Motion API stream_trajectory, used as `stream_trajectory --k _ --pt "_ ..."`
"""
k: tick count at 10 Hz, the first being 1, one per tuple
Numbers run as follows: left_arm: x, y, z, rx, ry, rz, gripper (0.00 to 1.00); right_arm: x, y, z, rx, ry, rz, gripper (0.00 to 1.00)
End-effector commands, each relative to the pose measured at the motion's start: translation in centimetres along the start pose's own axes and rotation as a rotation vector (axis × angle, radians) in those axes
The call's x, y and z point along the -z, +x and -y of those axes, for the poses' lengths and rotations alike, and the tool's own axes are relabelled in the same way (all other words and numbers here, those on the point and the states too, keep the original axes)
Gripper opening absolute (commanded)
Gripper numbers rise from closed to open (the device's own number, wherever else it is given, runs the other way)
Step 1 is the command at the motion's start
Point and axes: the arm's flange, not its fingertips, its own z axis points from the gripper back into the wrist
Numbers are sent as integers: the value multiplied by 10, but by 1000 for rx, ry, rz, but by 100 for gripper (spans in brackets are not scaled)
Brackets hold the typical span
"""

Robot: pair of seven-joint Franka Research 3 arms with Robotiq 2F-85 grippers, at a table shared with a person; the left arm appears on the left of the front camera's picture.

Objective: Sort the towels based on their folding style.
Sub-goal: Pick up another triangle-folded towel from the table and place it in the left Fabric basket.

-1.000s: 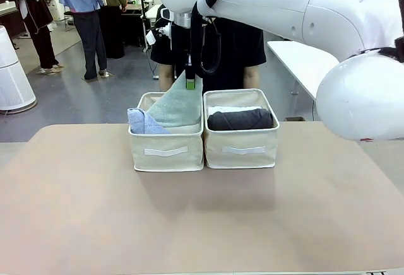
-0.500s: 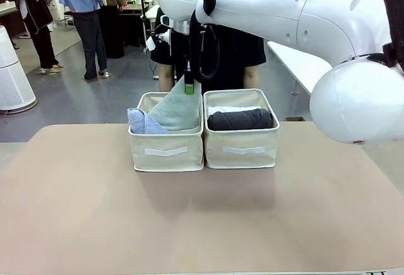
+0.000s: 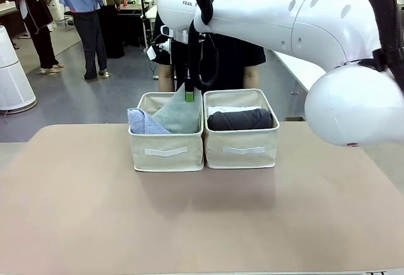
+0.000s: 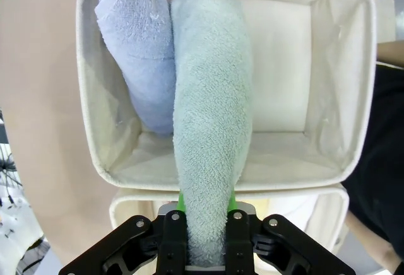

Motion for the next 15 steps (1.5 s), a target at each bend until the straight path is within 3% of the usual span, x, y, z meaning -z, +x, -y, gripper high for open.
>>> stream_trajectory --k 1,6,15 --pt "-1 0 0 13 -6 17 100 3 5 5 -31 48 9 22" --pt "-1 0 0 13 -6 17 100 27 7 6 -41 97 -15 22" --pt "-1 0 0 13 -6 17 100 54 3 9 -48 165 28 22"
